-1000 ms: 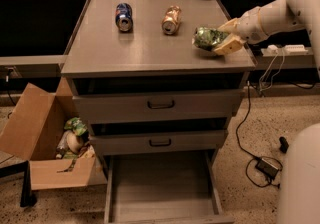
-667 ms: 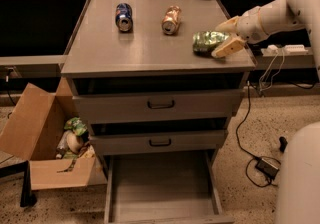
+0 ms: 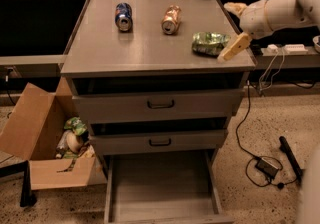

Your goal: Pick green can from bottom drawer and place on counter

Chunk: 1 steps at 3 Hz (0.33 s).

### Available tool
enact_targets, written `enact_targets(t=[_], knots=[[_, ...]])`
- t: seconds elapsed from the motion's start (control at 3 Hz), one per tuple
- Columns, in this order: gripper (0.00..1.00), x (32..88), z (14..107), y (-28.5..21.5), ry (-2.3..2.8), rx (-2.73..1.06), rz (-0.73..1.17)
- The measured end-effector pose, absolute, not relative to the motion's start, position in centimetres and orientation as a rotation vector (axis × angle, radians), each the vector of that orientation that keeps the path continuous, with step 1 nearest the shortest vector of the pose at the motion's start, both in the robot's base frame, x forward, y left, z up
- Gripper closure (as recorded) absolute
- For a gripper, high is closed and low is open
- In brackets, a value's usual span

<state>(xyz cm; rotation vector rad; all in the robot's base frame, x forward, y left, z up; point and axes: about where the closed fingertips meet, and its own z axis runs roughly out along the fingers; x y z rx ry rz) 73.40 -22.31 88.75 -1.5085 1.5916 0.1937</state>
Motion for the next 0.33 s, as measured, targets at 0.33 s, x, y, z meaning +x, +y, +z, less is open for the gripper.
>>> enact_targets(t=[0.33], knots=[[0.00, 70.93, 91.50, -21.82, 1.450, -1.504, 0.134]])
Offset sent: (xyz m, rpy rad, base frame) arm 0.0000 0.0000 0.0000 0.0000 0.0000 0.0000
